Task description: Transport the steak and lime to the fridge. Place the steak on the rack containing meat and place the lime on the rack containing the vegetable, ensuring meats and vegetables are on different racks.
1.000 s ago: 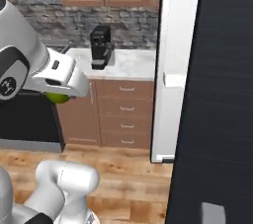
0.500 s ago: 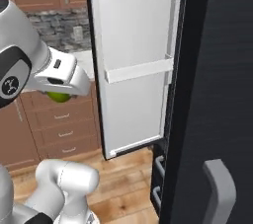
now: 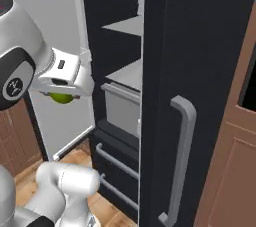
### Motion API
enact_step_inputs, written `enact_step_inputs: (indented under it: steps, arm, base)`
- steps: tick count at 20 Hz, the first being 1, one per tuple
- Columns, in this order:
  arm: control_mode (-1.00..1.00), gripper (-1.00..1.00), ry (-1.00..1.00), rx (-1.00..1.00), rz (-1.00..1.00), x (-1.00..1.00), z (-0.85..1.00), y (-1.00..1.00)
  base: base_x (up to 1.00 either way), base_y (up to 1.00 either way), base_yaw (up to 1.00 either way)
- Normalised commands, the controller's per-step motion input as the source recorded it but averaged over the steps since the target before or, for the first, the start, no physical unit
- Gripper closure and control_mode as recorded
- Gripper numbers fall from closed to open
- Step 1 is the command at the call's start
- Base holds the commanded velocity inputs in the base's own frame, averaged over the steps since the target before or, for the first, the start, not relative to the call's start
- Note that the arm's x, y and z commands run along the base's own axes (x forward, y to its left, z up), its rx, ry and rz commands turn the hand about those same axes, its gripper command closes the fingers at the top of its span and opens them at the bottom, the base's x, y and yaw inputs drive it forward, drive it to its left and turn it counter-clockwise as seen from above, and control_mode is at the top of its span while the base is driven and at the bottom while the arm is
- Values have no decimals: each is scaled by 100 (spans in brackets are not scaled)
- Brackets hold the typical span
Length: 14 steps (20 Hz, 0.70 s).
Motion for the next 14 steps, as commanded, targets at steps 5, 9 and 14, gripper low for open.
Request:
enact_step_inputs:
  steps: [5, 9, 14]
  arm:
    - [100, 100, 0, 0, 0, 0, 0, 0]
    - [100, 100, 0, 0, 0, 0, 0, 0]
    - [100, 100, 0, 0, 0, 0, 0, 0]
  base:
    - [47, 45, -84]
    - [40, 17, -32]
    - [62, 20, -12]
